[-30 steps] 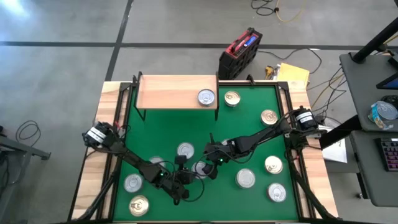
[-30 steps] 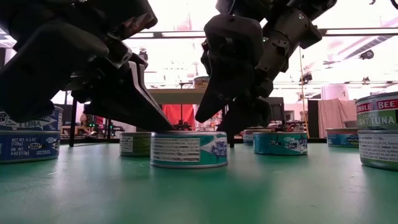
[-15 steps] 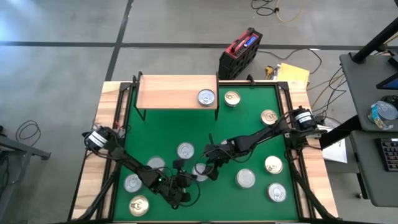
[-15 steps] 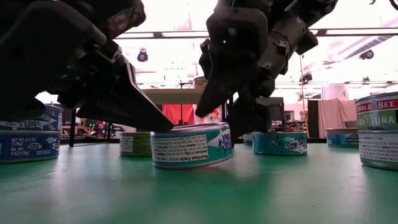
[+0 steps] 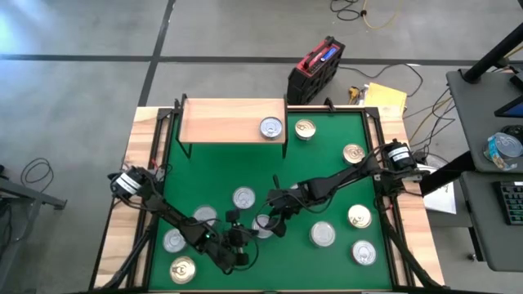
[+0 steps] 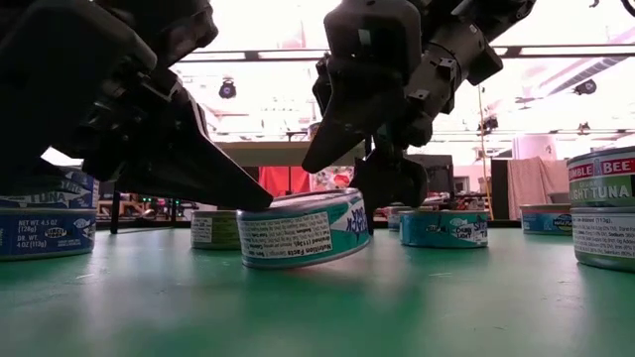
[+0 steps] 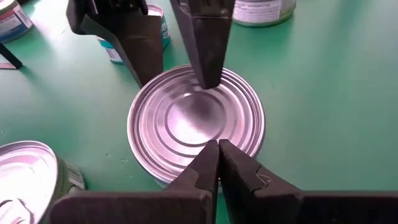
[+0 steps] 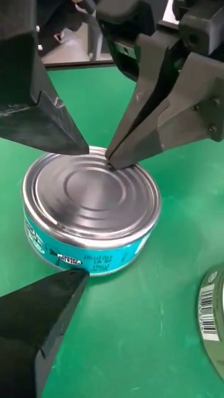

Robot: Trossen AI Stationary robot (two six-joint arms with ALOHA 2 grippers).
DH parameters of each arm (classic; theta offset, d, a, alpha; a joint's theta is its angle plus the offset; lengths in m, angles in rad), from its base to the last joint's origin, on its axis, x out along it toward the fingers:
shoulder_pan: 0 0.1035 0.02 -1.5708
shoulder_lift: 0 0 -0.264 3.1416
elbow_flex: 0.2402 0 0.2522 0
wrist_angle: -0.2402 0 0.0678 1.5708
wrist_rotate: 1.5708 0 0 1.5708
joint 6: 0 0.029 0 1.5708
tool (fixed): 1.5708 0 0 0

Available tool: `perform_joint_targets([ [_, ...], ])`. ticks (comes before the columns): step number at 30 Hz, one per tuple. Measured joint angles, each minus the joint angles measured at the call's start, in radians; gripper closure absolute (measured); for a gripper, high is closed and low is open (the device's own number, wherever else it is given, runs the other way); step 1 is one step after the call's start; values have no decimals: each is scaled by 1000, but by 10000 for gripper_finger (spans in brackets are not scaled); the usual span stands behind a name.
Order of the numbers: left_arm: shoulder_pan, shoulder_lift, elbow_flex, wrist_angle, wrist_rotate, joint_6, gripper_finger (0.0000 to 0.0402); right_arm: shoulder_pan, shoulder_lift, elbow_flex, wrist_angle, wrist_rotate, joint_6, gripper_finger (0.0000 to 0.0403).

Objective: Stack canned seafood by type on shelf
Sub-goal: Put the center light blue tuna can on the shelf

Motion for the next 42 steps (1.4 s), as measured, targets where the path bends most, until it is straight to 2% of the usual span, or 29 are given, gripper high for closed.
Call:
perform_joint_targets([
  [8, -1, 6, -3, 11, -1, -2, 401, 0, 1, 17, -6, -22, -3, 131],
  [12, -10, 40, -3, 73, -39, -13, 402, 0, 1, 16, -12, -22, -2, 134],
  [22, -20, 41, -3, 77, -53, -10, 401, -10, 0, 19, -36, 18, -27, 97],
  [30, -30, 47, -7, 79, -68, -69, 401, -21, 0, 67, -164, 18, -34, 79],
  [36, -31, 58, -7, 98, -82, -78, 401, -17, 17, 67, -150, -20, -18, 85],
  [42, -32, 58, -10, 101, -87, -83, 401, -14, 65, 68, -13, -96, 4, 101],
])
